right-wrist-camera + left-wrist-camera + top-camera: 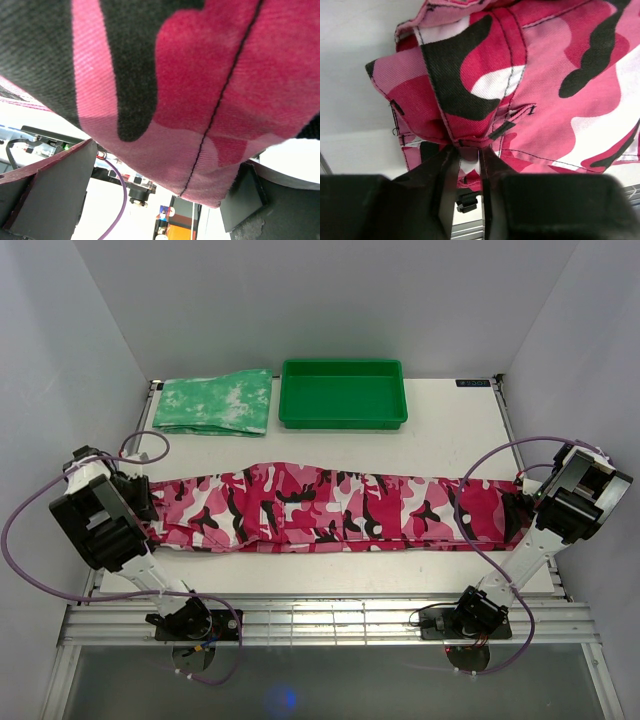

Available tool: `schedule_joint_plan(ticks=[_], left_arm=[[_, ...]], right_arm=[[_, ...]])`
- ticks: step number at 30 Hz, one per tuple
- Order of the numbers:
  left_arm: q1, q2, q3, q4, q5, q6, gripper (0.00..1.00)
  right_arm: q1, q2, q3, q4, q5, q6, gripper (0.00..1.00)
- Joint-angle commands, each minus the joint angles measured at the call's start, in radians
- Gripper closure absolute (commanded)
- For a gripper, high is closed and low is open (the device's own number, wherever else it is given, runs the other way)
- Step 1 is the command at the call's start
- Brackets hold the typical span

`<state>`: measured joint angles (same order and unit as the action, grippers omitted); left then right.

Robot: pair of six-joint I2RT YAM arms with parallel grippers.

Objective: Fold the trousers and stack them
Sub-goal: Fold the trousers

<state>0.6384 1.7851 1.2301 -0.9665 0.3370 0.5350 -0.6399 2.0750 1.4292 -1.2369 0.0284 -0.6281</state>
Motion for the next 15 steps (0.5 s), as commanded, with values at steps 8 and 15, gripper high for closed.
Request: schedule_joint_plan(ticks=[8, 15], left_arm=[[-0.002, 0.031, 0.138, -0.011, -0.102, 0.062, 1.00], [-0.002, 0.074, 0.223, -0.028, -0.151, 0.106, 1.00]], right_arm=[[-0.009, 0.022, 0.042, 0.171, 0.018, -0.024, 0.04], [-0.009, 0.025, 0.039, 0.178, 0.024, -0.024, 0.04]])
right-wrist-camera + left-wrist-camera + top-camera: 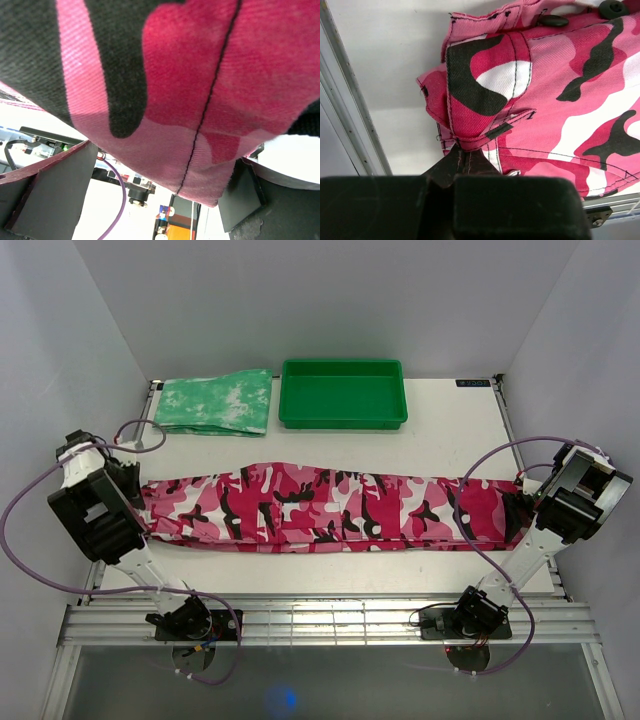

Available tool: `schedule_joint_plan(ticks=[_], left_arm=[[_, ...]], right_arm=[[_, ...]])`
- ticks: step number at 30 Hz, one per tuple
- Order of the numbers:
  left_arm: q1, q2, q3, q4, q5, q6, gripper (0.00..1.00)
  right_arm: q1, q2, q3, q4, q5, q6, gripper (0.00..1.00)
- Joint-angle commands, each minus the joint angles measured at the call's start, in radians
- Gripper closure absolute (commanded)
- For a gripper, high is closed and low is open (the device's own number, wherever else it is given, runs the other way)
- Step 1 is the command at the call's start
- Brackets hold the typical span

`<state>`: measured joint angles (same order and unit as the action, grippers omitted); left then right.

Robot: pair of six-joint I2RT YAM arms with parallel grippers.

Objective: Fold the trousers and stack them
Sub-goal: Fold the trousers

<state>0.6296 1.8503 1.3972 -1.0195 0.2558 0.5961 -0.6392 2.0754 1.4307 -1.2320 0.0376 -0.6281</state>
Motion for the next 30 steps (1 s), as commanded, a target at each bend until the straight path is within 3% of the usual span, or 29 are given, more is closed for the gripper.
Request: schedule_joint_plan(ticks=[1, 12, 22, 23, 24, 26, 27, 29, 30], left_arm=[[0.007, 0.015, 0.062, 0.019, -0.070, 0.045, 1.00], [0.004, 0.032, -0.035, 0.105, -0.182, 0.117, 1.00], [-0.001, 0.058, -0.023, 0.170, -0.230, 0.175, 1.00], [-0.002, 0.059, -0.018, 0.170, -0.228, 0.188, 0.95], [-0.004, 0.052, -0.007, 0.138, -0.210, 0.194, 0.70], [-0.008, 0.033, 0.029, 0.099, -0.115, 0.223, 0.50], [-0.013, -0.014, 0.063, 0.003, 0.013, 0.263, 0.15], [-0.021, -0.048, 0.077, -0.028, 0.098, 0.274, 0.10], [-0.024, -0.062, 0.118, -0.075, 0.141, 0.310, 0.02]], right_arm=[[-0.010, 0.023, 0.036, 0.174, 0.013, -0.024, 0.04], [-0.010, 0.012, 0.034, 0.174, 0.022, -0.022, 0.05], [-0.010, 0.006, 0.030, 0.172, 0.016, -0.022, 0.05], [-0.010, 0.006, 0.030, 0.163, 0.013, -0.022, 0.05], [-0.010, 0.003, 0.031, 0.158, -0.004, -0.022, 0.05], [-0.004, -0.004, 0.031, 0.144, -0.024, -0.022, 0.05], [0.009, -0.030, 0.022, 0.137, -0.069, -0.036, 0.04], [0.018, -0.037, 0.019, 0.135, -0.077, -0.038, 0.04], [0.021, -0.046, 0.019, 0.128, -0.093, -0.042, 0.04]])
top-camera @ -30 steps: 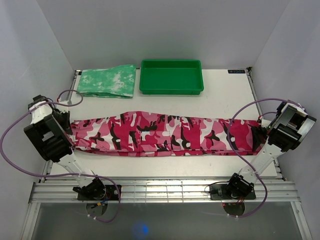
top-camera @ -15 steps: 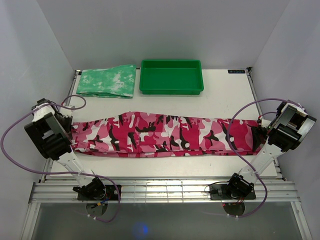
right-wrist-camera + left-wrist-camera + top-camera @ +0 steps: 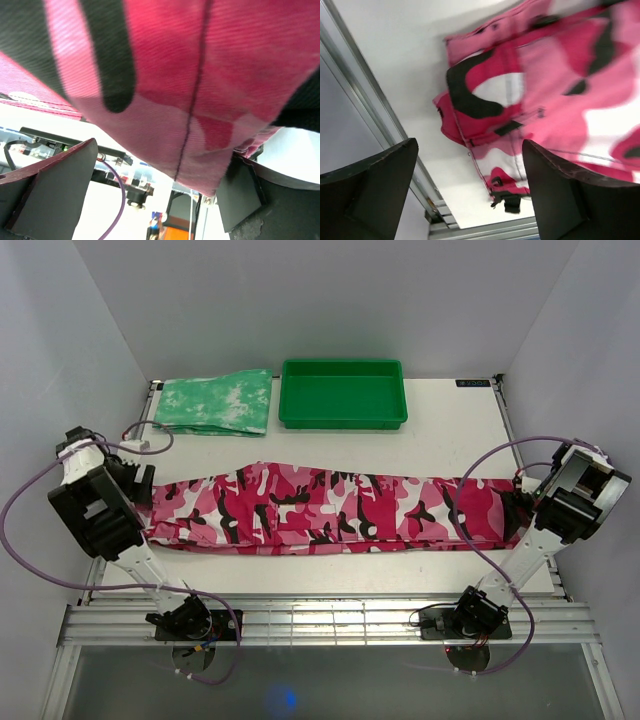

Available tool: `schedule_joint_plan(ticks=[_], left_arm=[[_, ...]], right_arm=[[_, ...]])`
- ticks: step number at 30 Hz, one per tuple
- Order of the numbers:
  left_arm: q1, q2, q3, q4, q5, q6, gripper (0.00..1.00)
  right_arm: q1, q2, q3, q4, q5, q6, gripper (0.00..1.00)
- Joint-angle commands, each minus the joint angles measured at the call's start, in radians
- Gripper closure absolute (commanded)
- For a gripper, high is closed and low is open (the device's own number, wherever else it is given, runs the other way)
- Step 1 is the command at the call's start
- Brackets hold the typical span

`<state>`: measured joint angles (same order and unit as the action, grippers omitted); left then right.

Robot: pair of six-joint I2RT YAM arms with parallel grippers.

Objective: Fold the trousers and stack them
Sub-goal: Fold the trousers

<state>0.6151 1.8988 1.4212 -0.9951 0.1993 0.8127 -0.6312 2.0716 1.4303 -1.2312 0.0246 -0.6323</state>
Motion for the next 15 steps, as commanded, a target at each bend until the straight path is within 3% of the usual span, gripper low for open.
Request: schedule_joint_plan(ticks=[1, 3, 6, 10, 15], left_arm=[[-0.018, -0.125, 0.110, -0.152, 0.227, 0.097, 0.02], [-0.043, -0.179, 0.134, -0.218, 0.328, 0.141, 0.02], [-0.129, -0.286, 0.087, -0.276, 0.373, 0.215, 0.02], [-0.346, -0.408, -0.120, -0.309, 0.356, 0.267, 0.06], [-0.501, -0.494, -0.292, -0.268, 0.350, 0.267, 0.18]], right_arm=[[0.021, -0.056, 0.019, 0.121, -0.087, -0.047, 0.03], [0.022, -0.070, 0.036, 0.102, -0.104, -0.063, 0.02], [0.022, -0.106, 0.076, 0.055, -0.127, -0.134, 0.02], [0.022, -0.159, 0.134, 0.010, -0.114, -0.262, 0.03], [0.022, -0.195, 0.183, 0.002, 0.030, -0.432, 0.04]])
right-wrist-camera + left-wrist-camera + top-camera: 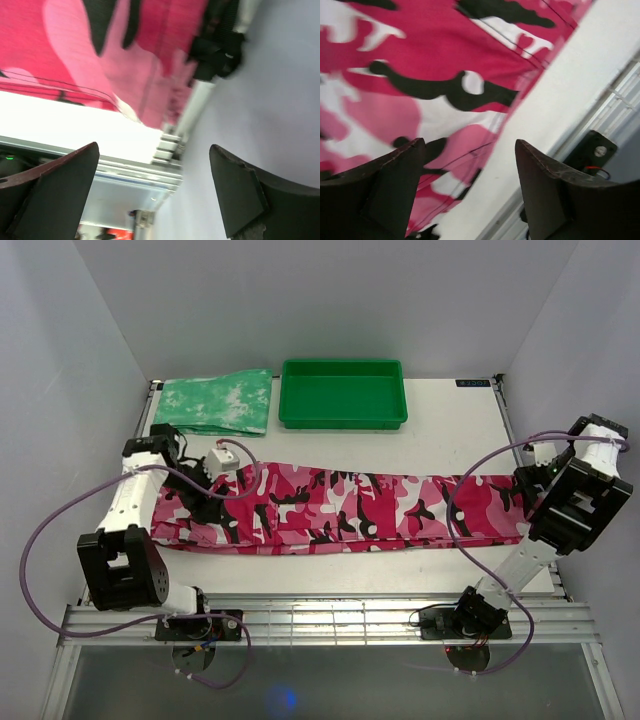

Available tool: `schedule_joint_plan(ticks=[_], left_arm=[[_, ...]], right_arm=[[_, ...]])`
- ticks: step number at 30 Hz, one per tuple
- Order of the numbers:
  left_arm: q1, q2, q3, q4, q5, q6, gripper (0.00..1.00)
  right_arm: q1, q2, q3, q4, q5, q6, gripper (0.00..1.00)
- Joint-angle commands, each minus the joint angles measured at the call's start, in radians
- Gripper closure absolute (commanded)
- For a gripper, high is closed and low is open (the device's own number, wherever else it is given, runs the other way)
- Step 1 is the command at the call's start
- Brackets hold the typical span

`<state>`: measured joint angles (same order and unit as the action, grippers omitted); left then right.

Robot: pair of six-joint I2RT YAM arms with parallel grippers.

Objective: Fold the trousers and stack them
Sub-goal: Fold the trousers

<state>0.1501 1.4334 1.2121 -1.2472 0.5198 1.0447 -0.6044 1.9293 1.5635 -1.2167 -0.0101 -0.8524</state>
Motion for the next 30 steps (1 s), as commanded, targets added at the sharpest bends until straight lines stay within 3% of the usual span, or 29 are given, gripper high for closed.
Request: schedule_joint_plan(ticks=[1, 4, 6, 10, 15, 19, 22, 25, 30], left_arm=[[-0.085, -0.043, -0.103, -0.009, 0.023, 0.028, 0.19], [-0.174, -0.080, -0.157, 0.032, 0.031, 0.006, 0.26], [-0.216, -0.099, -0.201, 0.066, 0.025, -0.015, 0.30], [-0.328, -0.129, -0.264, 0.184, 0.006, -0.050, 0.45], [-0.345, -0.140, -0.312, 0.301, 0.018, -0.091, 0.55], [-0.346, -0.172, -0.338, 0.377, 0.032, -0.144, 0.52], [-0.345, -0.174, -0.336, 0.390, 0.058, -0.201, 0.49], [-0.343, -0.169, -0.336, 0.390, 0.077, -0.270, 0.47], [-0.337, -0.177, -0.364, 0.430, 0.066, -0.366, 0.45]], right_arm=[[-0.003, -0.062, 0.058, -0.014, 0.077, -0.232, 0.04], [0.014, -0.107, 0.087, -0.079, -0.008, -0.316, 0.00], [0.052, -0.163, 0.038, -0.084, -0.107, -0.352, 0.06], [0.315, -0.384, -0.237, -0.003, -0.292, -0.386, 0.26], [0.653, -0.545, -0.434, 0.225, -0.419, -0.278, 0.41], [0.903, -0.576, -0.569, 0.437, -0.372, -0.189, 0.51], [1.012, -0.556, -0.625, 0.517, -0.346, -0.160, 0.56], [1.083, -0.544, -0.651, 0.552, -0.338, -0.136, 0.62], [1.154, -0.533, -0.712, 0.601, -0.300, -0.129, 0.63]])
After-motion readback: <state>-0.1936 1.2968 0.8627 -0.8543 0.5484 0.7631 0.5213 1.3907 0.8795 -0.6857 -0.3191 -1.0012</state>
